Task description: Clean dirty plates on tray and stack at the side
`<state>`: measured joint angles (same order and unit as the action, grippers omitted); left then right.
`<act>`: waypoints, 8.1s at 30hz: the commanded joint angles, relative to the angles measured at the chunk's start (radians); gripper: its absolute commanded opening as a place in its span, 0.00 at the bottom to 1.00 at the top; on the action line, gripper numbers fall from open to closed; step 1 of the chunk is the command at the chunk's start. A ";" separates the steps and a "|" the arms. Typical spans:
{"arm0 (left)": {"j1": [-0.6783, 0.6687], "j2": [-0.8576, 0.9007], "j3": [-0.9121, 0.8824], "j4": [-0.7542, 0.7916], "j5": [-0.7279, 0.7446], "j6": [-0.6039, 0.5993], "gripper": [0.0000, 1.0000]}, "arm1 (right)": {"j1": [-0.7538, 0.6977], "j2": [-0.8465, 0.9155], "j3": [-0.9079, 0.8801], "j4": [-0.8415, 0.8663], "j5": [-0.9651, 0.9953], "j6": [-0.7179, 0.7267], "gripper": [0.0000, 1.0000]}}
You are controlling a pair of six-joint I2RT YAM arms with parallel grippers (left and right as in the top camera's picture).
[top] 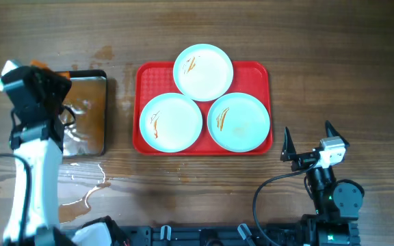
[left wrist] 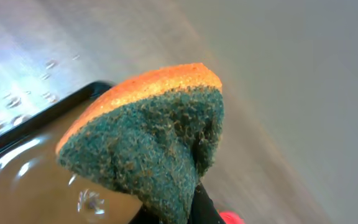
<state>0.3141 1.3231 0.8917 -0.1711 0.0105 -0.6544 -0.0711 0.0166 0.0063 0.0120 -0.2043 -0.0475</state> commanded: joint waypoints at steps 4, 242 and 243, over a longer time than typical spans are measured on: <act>-0.002 0.147 -0.019 -0.001 -0.024 0.124 0.04 | -0.005 -0.005 -0.001 0.002 0.005 -0.005 1.00; 0.114 0.001 -0.043 -0.395 0.008 -0.022 0.04 | 1.061 1.908 1.813 -0.746 1.201 -0.404 0.04; 0.114 0.001 -0.043 -0.396 0.008 -0.022 0.04 | 1.060 1.908 1.813 -0.754 1.175 -0.370 0.04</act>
<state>0.4221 1.3209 0.8566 -0.5694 0.0101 -0.6930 0.9840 1.9579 1.8034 -0.7387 0.9520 -0.4294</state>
